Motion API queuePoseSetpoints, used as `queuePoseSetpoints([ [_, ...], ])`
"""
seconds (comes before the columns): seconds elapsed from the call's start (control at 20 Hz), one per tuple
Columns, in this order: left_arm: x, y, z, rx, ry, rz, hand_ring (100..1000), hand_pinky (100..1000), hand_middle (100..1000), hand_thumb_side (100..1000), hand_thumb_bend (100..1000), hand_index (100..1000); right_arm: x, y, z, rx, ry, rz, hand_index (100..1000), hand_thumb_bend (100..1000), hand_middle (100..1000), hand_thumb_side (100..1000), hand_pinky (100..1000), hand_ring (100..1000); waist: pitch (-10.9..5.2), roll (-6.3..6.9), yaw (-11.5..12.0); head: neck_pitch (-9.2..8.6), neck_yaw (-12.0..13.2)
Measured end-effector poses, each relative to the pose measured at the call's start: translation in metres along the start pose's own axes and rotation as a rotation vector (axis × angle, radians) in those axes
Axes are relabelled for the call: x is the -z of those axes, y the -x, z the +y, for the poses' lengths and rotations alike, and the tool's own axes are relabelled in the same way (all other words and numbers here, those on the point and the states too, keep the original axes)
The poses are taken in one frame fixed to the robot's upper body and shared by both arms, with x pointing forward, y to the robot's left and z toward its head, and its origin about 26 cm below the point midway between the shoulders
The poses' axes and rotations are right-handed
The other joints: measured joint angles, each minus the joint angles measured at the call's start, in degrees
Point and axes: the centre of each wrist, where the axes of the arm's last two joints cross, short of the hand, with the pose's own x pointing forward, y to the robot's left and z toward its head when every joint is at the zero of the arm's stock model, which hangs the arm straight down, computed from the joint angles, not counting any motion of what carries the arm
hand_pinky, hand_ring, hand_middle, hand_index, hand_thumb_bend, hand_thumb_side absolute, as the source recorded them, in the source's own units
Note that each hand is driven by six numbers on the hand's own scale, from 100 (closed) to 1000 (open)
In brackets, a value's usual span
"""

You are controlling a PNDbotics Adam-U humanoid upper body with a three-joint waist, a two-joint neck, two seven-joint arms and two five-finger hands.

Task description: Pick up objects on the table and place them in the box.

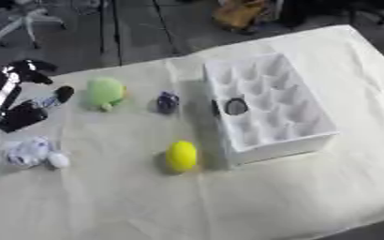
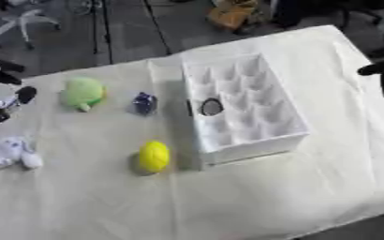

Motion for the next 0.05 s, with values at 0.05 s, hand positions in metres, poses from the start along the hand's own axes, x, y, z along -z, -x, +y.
queuePoseSetpoints([
  [0.05,-0.0022,0.0011,0.0005,-0.003,-0.027,0.011,657,760,744,748,577,802,-0.0006,0.0002,0.0000,0.000,0.000,0.002,897,361,711,755,774,656,0.00,0.00,0.09,0.00,-0.07],
])
